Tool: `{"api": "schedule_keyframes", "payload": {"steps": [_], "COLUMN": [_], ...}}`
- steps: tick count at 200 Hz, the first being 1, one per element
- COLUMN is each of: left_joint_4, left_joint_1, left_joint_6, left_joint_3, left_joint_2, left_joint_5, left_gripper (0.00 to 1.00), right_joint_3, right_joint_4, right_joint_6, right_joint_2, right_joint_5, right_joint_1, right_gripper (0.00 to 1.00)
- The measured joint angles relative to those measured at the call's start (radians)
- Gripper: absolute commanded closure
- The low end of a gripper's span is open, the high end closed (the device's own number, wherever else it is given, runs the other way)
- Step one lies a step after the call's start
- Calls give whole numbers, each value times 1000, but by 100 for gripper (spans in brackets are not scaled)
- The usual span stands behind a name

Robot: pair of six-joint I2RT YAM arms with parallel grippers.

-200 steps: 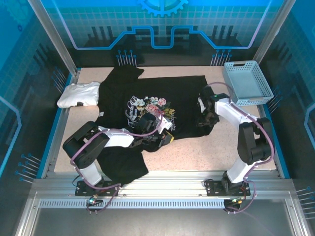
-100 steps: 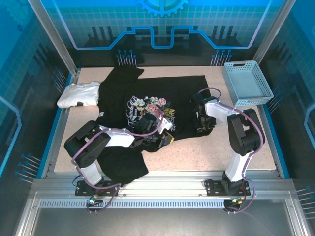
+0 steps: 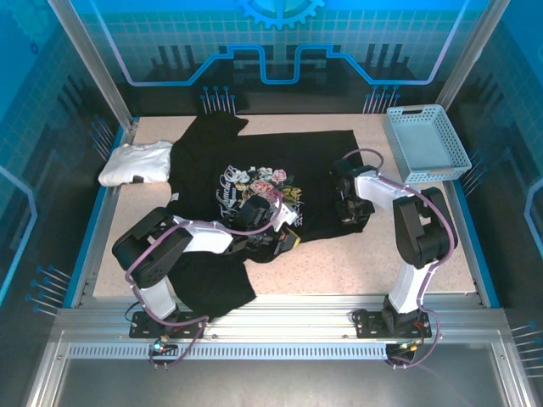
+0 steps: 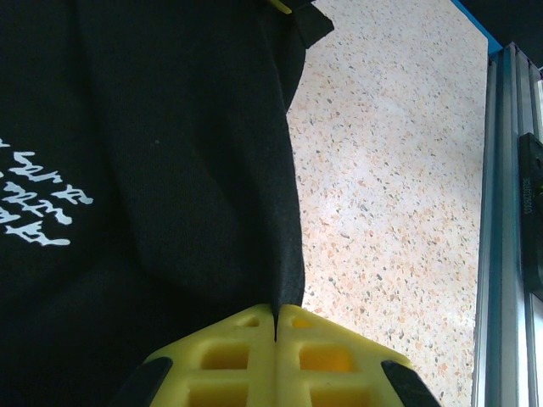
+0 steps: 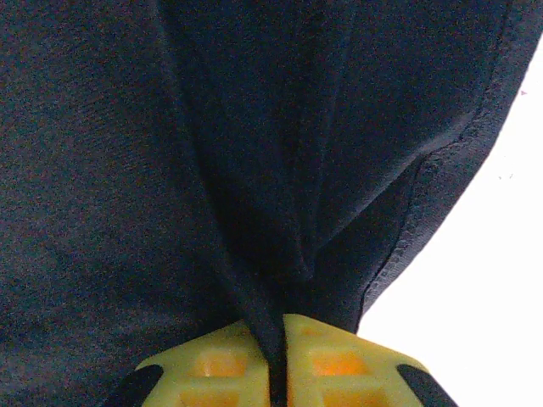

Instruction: Fold the inside-out t-shirt

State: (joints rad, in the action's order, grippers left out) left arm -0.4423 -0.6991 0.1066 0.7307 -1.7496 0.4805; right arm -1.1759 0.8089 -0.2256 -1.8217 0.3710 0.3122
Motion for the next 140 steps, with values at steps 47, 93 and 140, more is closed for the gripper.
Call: {"api": "schedule_keyframes", "payload": {"steps": [47,93,140], "left_joint_4": [0,0,0], "left_joint_1": [0,0,0], "left_joint_6": [0,0,0], "left_joint_3": [2,2,2], "left_joint_2": [-5,-11,-18], "left_joint_5": [0,8,8], "left_gripper": [100,100,100], "right_joint_3": [0,0,36], "right_joint_4": [-35,-66,-105], "right_joint_6": [2,5,17], "right_joint_2": [0,0,47], "right_joint_5": [-61,-111,-232], "right_joint_1": [-45,-64,-121], "right_gripper": [84,87,98]}}
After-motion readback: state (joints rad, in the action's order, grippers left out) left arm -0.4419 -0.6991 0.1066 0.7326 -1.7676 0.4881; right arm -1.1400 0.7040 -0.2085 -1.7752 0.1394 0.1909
